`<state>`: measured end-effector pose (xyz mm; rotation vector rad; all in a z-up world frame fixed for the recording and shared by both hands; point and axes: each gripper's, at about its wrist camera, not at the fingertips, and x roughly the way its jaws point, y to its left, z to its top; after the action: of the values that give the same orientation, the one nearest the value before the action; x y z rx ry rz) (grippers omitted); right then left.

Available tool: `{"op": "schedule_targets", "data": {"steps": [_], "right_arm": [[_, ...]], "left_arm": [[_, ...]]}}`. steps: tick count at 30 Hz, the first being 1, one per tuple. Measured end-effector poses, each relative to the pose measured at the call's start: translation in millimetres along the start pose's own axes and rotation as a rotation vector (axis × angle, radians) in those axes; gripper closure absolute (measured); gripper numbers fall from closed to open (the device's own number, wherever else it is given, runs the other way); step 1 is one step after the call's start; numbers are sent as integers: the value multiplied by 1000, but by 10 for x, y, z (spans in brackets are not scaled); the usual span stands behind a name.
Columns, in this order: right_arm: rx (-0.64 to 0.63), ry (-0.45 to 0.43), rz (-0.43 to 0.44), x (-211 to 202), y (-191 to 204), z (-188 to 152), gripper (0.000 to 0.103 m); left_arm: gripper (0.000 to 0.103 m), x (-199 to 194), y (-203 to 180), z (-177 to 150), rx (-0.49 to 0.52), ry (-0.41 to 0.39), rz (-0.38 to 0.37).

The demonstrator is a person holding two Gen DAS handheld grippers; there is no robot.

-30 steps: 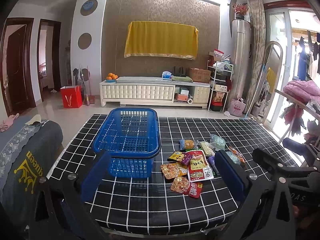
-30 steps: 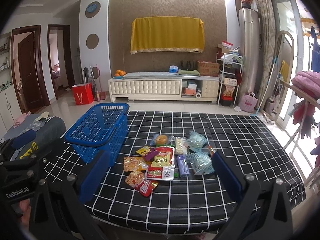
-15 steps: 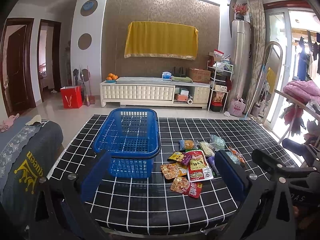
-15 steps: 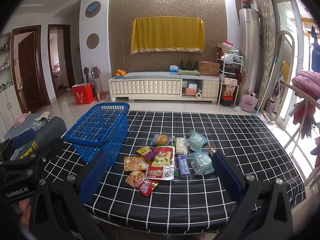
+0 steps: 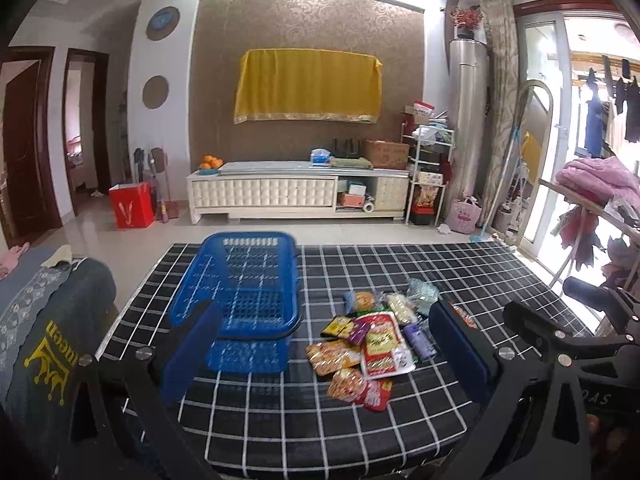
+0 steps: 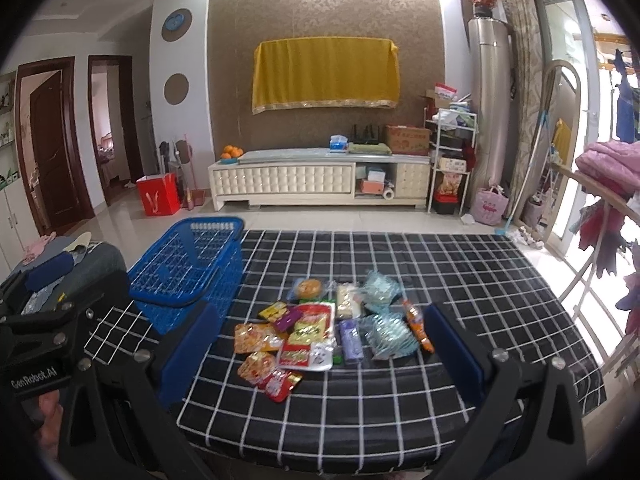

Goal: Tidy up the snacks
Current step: 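Lower the right gripper onto the light-blue striped biscuit bag and grasp it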

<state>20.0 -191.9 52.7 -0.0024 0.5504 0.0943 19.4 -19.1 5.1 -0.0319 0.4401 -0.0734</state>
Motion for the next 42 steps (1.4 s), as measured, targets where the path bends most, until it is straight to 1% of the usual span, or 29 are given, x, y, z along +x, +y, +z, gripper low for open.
{"op": "schedule_targets", "data": {"steps": [5,8,12,14,18,21,23,25,27,29,33,34,36,39,42], "right_arm": [[13,-17,-34,26,-215,115,0],[20,-7,-53,112,-392,199,0],[28,37,-59,288,-592,261,0],[38,77,-44,438,-719,290,0],[73,144,9,718,-916,272,0],[89,200,23,997,-1034,215,0],[88,241,37,1189,-1085,166,0],[87,289,54,1390,-1125,91,0],[77,339,73,1593,-1143,8,1],[66,378,100,1764,-1148,-82,3],[42,456,128,2064,-1147,-253,16],[37,477,138,2152,-1153,-306,18],[32,506,161,2271,-1170,-385,23],[24,551,171,2451,-1195,-501,26],[22,594,174,2586,-1230,-601,26]], "left_arm": [[1,166,-206,168,42,-12,-51],[1,333,-327,260,63,4,-98],[1,645,-485,335,76,62,-143],[1,836,-530,350,46,109,-168],[1,1144,-534,344,-10,178,-166],[1,1385,-513,309,-36,234,-170],[1,1534,-520,269,-34,261,-156],[1,1675,-547,214,-11,279,-122],[1,1815,-585,162,15,304,-113],[1,1943,-630,107,32,332,-121],[1,2225,-733,-22,59,393,-135],[1,2297,-756,-64,64,408,-140],[1,2405,-809,-147,91,425,-125],[1,2490,-863,-227,131,440,-112],[1,2570,-842,-302,109,476,-140]]}}
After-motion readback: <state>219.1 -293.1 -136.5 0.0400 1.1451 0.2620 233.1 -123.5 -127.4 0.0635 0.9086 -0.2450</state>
